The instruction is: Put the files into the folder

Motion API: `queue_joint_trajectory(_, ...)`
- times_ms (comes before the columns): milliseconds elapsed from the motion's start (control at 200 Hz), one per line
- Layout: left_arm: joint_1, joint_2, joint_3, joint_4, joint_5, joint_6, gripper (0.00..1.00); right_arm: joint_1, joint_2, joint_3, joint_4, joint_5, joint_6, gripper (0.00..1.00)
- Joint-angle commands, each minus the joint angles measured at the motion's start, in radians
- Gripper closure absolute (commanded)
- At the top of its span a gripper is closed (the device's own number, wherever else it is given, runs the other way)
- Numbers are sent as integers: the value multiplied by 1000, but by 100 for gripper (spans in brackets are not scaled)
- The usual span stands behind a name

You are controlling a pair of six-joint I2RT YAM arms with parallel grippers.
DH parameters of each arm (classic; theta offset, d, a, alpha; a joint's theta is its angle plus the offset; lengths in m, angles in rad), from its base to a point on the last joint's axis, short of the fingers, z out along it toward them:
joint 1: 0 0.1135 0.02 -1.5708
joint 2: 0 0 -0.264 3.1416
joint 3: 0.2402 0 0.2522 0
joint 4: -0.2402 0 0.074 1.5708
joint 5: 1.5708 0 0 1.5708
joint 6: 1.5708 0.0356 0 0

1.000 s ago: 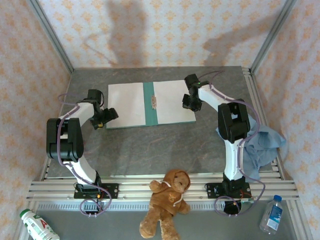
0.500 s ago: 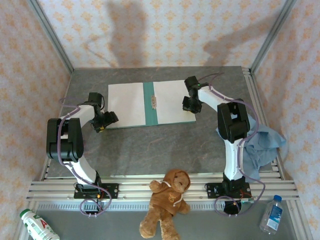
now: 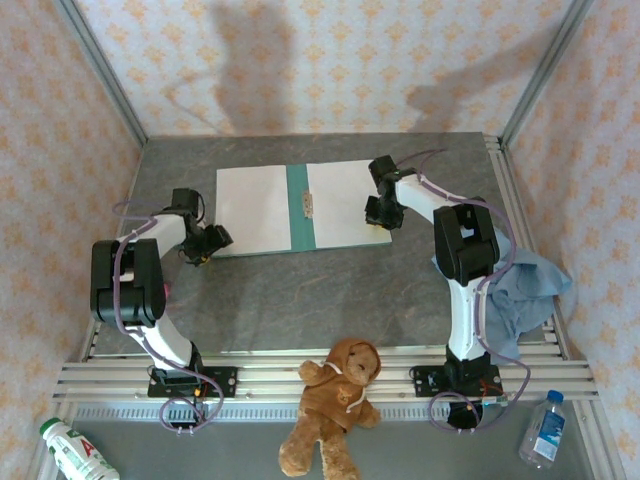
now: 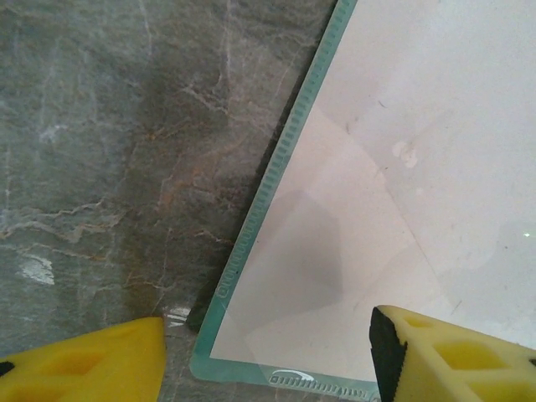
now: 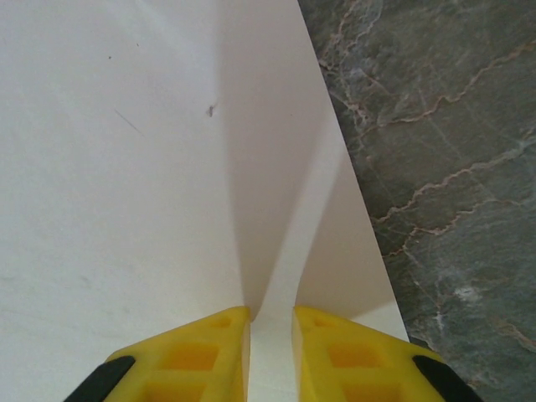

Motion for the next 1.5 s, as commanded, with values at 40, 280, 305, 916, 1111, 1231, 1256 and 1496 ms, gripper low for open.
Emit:
queue_joint_trajectory(40, -17, -21, -30, 106, 160, -42, 38, 6, 4, -27, 3, 21, 6, 79)
queue_joint_trajectory(280, -17, -56, -29, 108, 172, -50, 43, 7, 8, -31, 3, 21, 7, 79)
queue_joint_trajectory(305, -18, -58, -30, 106, 172, -50, 43, 9, 8, -31, 4, 22, 7, 79)
queue_joint_trajectory(916, -17, -140, -12, 87, 186, -73, 48, 8, 2, -30, -29, 53, -9, 79)
queue_joint_trajectory(1111, -18, -182, -10, 100, 186, -74, 53, 10, 0, -34, -27, 51, -8, 79)
queue_joint_trajectory(1231, -18, -188, -16, 139, 197, -109, 58, 9, -4, -37, -28, 48, -8, 79)
queue_joint_trajectory(1256, -18, -185, -15, 150, 195, -109, 60, 10, -6, -38, -27, 48, -7, 79)
queue_joint_trajectory(1496, -18, -196, -5, 201, 202, -93, 76, 9, -27, -43, -39, 47, -8, 79)
